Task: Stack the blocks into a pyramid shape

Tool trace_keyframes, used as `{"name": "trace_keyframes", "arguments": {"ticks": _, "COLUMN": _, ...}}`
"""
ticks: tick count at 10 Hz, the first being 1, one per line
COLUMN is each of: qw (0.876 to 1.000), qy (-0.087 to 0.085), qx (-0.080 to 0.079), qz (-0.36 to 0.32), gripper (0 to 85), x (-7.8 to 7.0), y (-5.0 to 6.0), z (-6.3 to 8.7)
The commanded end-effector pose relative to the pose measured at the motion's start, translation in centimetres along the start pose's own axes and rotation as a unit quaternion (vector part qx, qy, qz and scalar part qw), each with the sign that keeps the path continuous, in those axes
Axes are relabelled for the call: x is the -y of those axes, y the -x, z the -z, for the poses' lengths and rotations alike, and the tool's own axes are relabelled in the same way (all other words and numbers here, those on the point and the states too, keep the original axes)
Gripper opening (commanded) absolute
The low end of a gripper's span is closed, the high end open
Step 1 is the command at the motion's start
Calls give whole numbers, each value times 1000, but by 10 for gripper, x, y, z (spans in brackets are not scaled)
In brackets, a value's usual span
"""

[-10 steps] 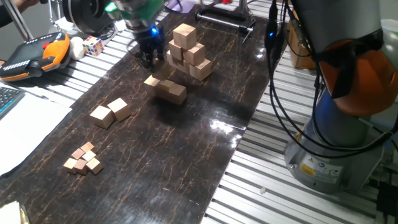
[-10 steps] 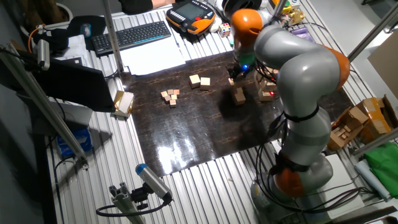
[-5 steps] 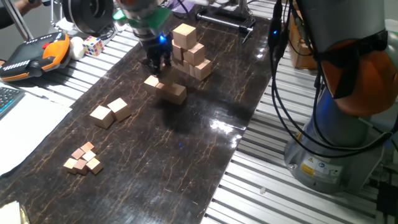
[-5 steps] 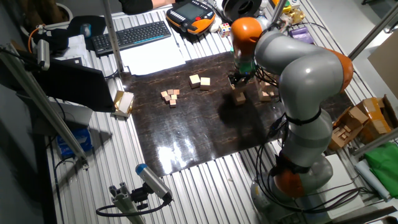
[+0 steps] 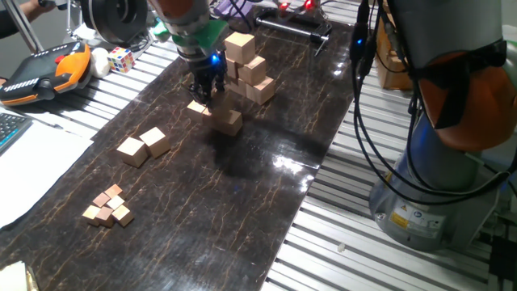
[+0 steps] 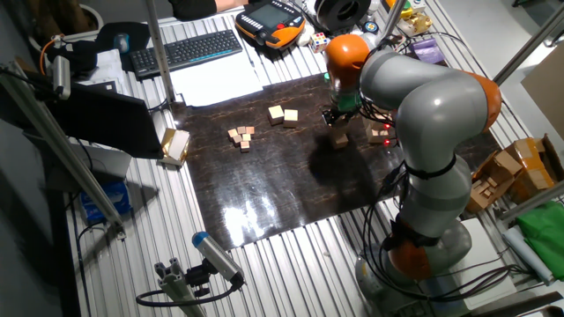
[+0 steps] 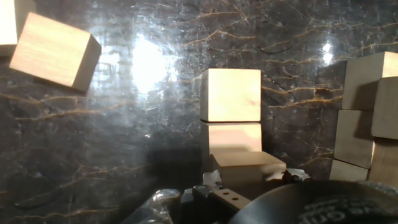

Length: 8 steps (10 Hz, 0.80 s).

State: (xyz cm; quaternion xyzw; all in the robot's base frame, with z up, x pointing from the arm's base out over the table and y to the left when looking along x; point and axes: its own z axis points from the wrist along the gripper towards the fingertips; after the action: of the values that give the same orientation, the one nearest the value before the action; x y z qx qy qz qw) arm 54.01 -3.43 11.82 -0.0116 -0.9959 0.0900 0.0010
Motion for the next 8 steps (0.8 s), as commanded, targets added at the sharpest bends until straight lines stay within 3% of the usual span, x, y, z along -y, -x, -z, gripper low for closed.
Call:
{"name": "trace_keyframes", "arguments": {"ticks": 1, "qw": 1000, "qy": 3, "qx": -1, "qz": -1, "gripper": 480, "x": -1, "y": 0, "z": -1}}
{"name": "trace_keyframes", "arguments": {"ticks": 8, "qw": 1000, "qy": 9, "qx": 1, "qz": -2, "gripper": 523, "x": 0, "y": 0, "z": -10}}
